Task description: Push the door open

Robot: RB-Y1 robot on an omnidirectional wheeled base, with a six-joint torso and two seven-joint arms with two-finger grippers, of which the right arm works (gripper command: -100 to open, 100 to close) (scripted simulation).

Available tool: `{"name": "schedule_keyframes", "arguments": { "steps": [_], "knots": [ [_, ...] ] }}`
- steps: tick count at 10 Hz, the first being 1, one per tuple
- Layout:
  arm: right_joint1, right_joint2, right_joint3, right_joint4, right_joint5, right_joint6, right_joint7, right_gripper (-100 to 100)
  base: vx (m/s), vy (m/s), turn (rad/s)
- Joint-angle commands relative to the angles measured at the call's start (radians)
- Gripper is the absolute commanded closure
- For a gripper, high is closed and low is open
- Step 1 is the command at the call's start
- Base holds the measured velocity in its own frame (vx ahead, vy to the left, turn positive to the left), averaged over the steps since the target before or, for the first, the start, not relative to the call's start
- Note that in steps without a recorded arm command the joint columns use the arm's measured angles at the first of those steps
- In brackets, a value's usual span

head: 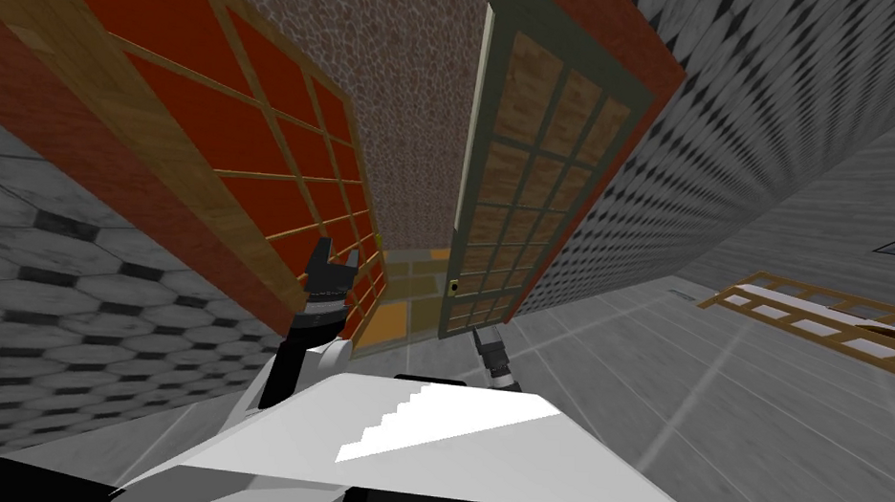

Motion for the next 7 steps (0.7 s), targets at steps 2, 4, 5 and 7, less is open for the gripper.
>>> {"name": "schedule_keyframes", "arguments": {
  "steps": [2,4,5,7],
  "knots": [
    [-0.001,0.009,-0.001,0.041,0.031,-0.013,0.048,-100,0.104,0.002,-0.032],
    [-0.001,0.017,-0.001,0.072,0.054,-0.023,0.083,-100,0.105,0.005,-0.035],
    [-0.001,0.020,-0.001,0.088,0.065,-0.028,0.100,-100,0.100,-0.011,-0.034],
    [-0.001,0.033,-0.002,0.129,0.095,-0.041,0.145,-100,0.108,-0.005,-0.041]
  ]
}}
